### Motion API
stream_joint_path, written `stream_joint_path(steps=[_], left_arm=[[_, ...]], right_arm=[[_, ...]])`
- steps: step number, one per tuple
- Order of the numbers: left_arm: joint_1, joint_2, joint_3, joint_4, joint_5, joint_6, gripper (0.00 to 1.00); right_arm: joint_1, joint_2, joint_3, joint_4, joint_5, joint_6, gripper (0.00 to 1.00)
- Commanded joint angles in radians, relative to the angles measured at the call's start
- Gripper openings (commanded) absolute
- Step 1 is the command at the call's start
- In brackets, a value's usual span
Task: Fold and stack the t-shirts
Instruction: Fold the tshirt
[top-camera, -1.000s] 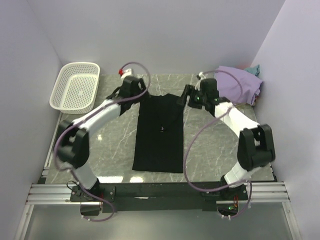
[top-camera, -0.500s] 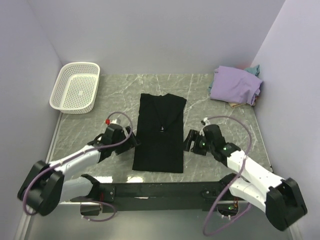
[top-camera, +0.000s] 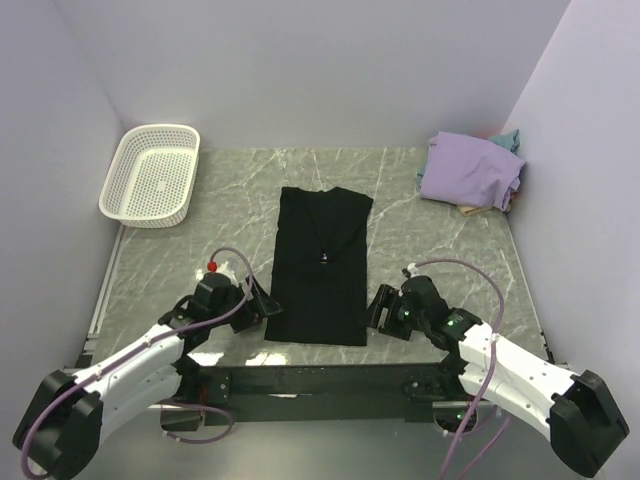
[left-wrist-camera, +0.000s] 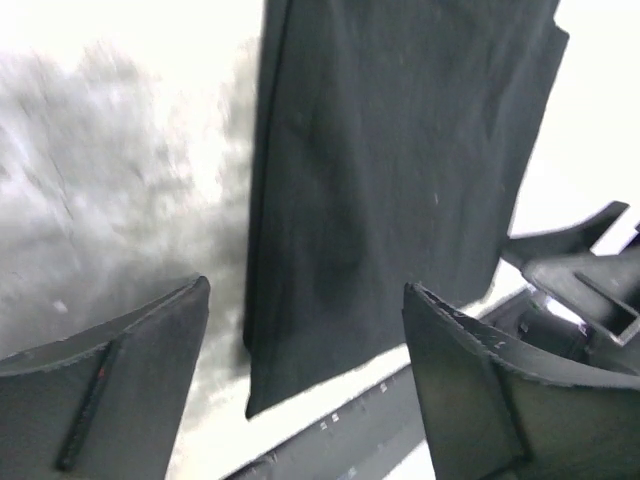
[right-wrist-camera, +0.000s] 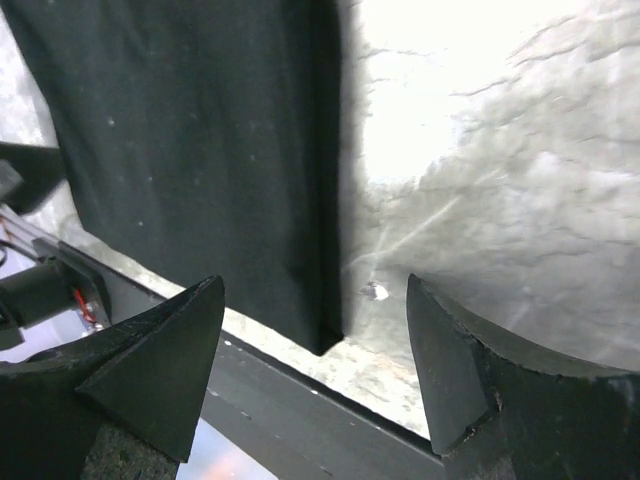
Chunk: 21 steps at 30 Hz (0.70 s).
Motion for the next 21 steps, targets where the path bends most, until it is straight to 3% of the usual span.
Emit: stream_joint_path(steps=[1, 11, 21], left_arm=[[-0.014, -0.047, -0.086, -0.063, 0.099, -0.039, 0.83], [-0.049, -0.136, -0.163, -0.138, 0.100, -0.048, 0.78], [-0.132, -0.006, -0.184, -0.002, 0.062, -0.110, 0.66]], right_arm=[[0.049, -0.001, -0.049, 0.024, 0.011, 0.083, 0.80], [0.143, 0.081, -0.067, 0.101, 0.034, 0.149, 0.80], [0.201, 0.211, -0.104, 0.235, 0.046, 0.202, 0.80]])
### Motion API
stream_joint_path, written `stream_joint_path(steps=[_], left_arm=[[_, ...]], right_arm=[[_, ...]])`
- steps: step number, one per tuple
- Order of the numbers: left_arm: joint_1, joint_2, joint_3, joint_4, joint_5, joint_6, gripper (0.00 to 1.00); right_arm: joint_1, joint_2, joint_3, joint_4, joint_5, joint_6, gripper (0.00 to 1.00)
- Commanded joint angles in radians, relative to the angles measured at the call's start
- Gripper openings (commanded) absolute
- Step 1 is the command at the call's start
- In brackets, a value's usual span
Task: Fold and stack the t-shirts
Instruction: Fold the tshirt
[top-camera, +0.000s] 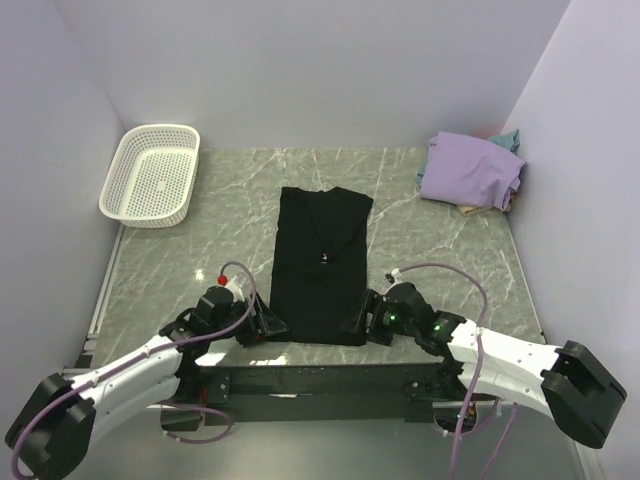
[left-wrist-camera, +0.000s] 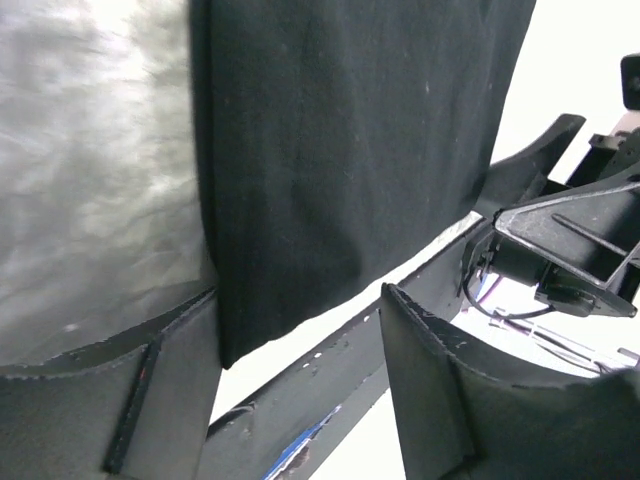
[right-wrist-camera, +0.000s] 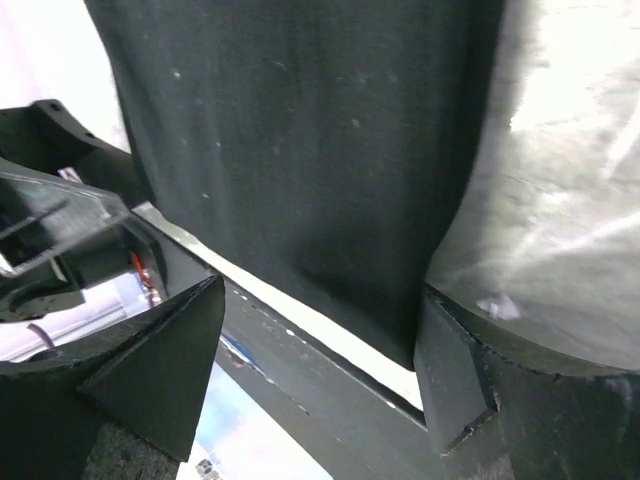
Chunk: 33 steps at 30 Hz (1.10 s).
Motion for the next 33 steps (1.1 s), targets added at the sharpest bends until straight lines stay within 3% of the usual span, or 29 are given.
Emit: stream_joint_path(steps=[1, 3, 4, 6, 9, 10, 13, 16, 26, 33], left_arm=[[-0.055, 0.093, -0.056, -0.062, -0.062, -0.012, 0.61], [-0.066, 0.135, -0.051, -0.028, -0.069, -0.019, 0.58], [-0.073, 0.148, -0.050, -0.018, -0.072, -0.025, 0.50], [-0.079, 0.179, -0.048, -0.007, -0.082, -0.026, 0.45], [-0.082, 0.195, -0.044, -0.014, -0.088, -0.025, 0.33], [-0.082, 0.190, -0.036, -0.042, -0.092, -0.022, 0.23], [-0.082, 0.139, -0.007, -0.108, -0.121, -0.013, 0.01], [-0.082, 0.075, 0.045, -0.215, -0.146, 0.003, 0.01], [-0.136, 0.027, 0.234, -0.372, -0.137, -0.011, 0.01], [-0.198, 0.075, 0.409, -0.467, -0.220, -0.003, 0.01]], right_arm=[[0.025, 0.081, -0.061, -0.018, 0.042, 0.018, 0.80], [0.031, 0.101, -0.064, 0.002, 0.044, 0.018, 0.78], [0.034, 0.107, -0.065, 0.002, 0.044, 0.018, 0.77], [0.035, 0.124, -0.067, 0.012, 0.045, 0.018, 0.73], [0.039, 0.127, -0.069, 0.035, 0.042, 0.017, 0.53], [0.039, 0.121, -0.067, 0.035, 0.044, 0.015, 0.36], [0.042, 0.069, -0.061, 0.011, 0.059, 0.006, 0.12], [0.042, -0.002, -0.033, -0.047, 0.076, -0.005, 0.00], [0.043, -0.226, 0.071, -0.297, 0.107, -0.038, 0.00], [0.046, -0.249, 0.157, -0.360, 0.129, -0.094, 0.00]])
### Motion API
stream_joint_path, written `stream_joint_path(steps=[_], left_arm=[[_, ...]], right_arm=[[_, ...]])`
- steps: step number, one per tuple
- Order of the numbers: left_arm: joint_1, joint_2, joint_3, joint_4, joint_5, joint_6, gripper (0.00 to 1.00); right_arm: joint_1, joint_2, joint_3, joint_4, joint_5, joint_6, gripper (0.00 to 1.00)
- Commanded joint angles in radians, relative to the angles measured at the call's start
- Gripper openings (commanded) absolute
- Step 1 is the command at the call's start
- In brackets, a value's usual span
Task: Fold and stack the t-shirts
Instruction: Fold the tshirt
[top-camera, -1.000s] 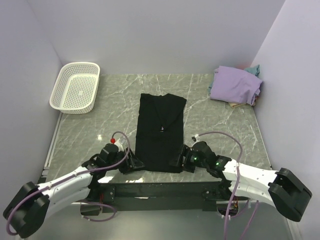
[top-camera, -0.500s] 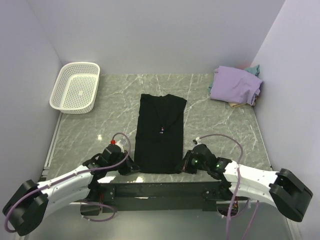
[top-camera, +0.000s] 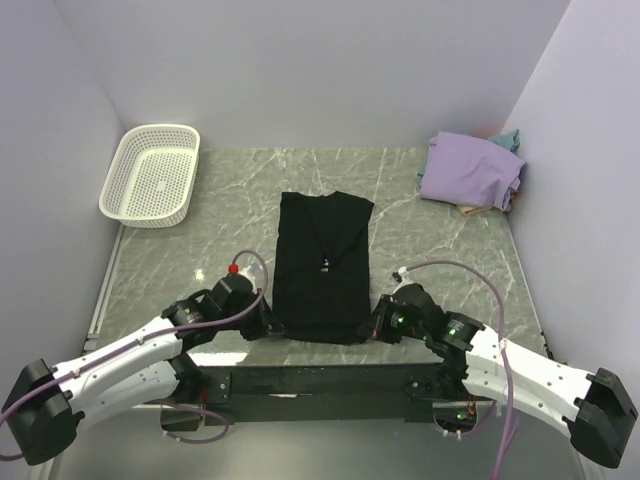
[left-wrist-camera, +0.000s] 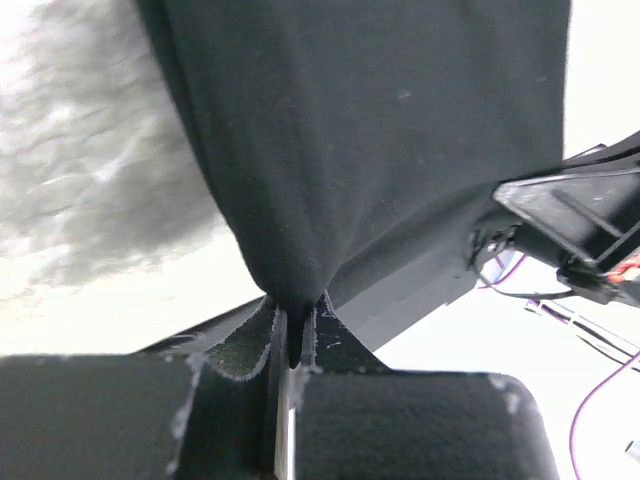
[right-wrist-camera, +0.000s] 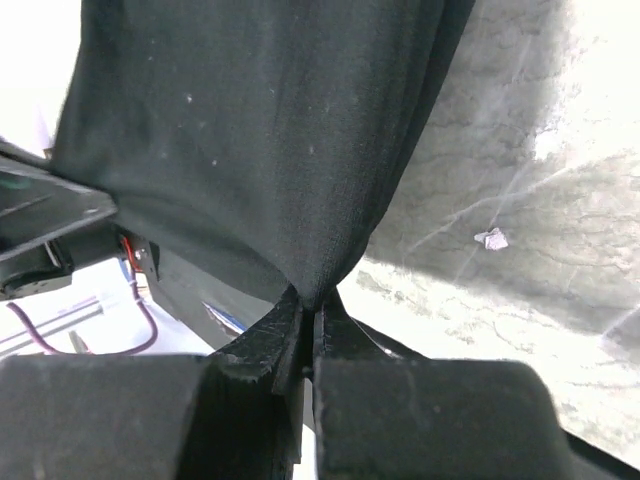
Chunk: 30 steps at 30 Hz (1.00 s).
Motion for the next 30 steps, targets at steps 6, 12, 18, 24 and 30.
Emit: stream_joint_path(steps=[6, 12, 18, 24, 30], left_arm=[[-0.013, 0.095, 0.252, -0.151, -0.163, 0.061, 0.01], [-0.010, 0.223, 0.402, -0.168, -0.235, 0.108, 0.01], [0.108, 0.319, 0.490, -0.112, -0.197, 0.187, 0.01], [0.227, 0.467, 0.620, -0.050, -0.160, 0.272, 0.01], [0.290, 0.660, 0.739, 0.025, -0.102, 0.314, 0.01]], right_arm=[[0.001, 0.006, 0.223, -0.148, 0.175, -0.151, 0.00], [-0.008, 0.126, 0.377, -0.179, 0.265, -0.263, 0.00], [-0.118, 0.236, 0.452, -0.131, 0.239, -0.369, 0.00], [-0.264, 0.385, 0.505, -0.032, 0.110, -0.470, 0.00], [-0.364, 0.587, 0.650, 0.014, 0.033, -0.547, 0.00]])
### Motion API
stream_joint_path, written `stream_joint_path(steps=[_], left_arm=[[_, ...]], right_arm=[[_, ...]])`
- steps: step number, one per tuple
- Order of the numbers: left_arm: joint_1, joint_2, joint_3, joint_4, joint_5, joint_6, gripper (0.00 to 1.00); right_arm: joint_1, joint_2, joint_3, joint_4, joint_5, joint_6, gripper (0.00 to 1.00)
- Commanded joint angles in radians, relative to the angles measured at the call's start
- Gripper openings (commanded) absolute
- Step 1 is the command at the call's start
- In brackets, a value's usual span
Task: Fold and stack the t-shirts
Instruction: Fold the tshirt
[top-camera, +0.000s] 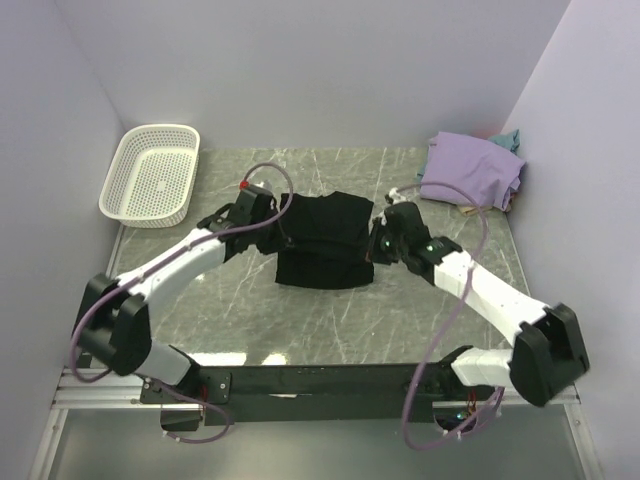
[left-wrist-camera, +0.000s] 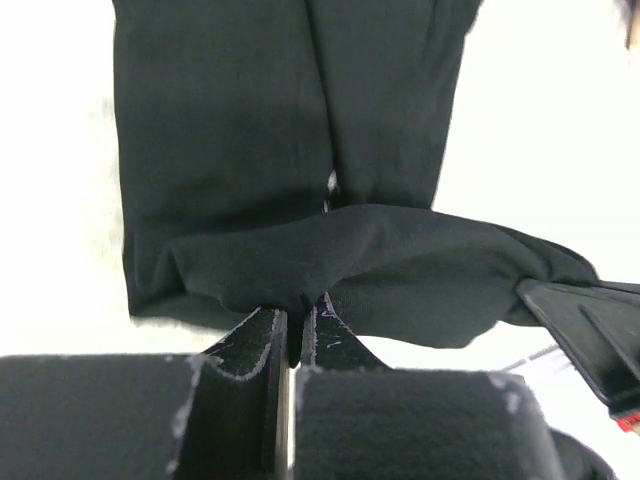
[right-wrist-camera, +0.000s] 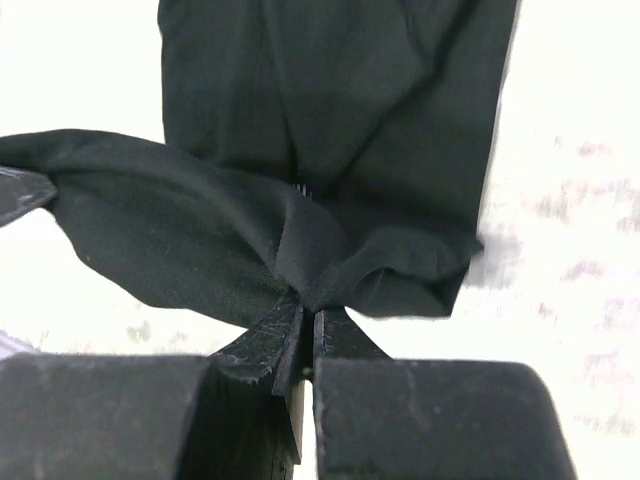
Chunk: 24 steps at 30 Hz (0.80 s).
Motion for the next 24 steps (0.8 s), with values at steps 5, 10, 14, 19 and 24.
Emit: stream_joint_path(steps=[5, 10, 14, 19, 24], left_arm=[[0.107, 0.228, 0.209, 0.084, 0.074, 0.112, 0.01], [0.175, 0.379, 0.359, 0.084, 0.119, 0.144, 0.01], [0.219, 0.478, 0.471, 0.095, 0.157, 0.158, 0.01], [0.247, 0.606, 0.560, 0.106, 0.206, 0.167, 0.01], [0.255, 0.702, 0.626, 0.147, 0.257, 0.173, 0.01]], right_arm=[[-0.122, 0.267, 0.259, 0.085, -0.120, -0.127, 0.00], [-0.162, 0.444, 0.419, 0.061, -0.161, -0.149, 0.00], [-0.190, 0.551, 0.514, 0.053, -0.192, -0.163, 0.00], [-0.210, 0.678, 0.636, 0.024, -0.187, -0.172, 0.00], [-0.231, 0.748, 0.687, 0.021, -0.169, -0.167, 0.00]])
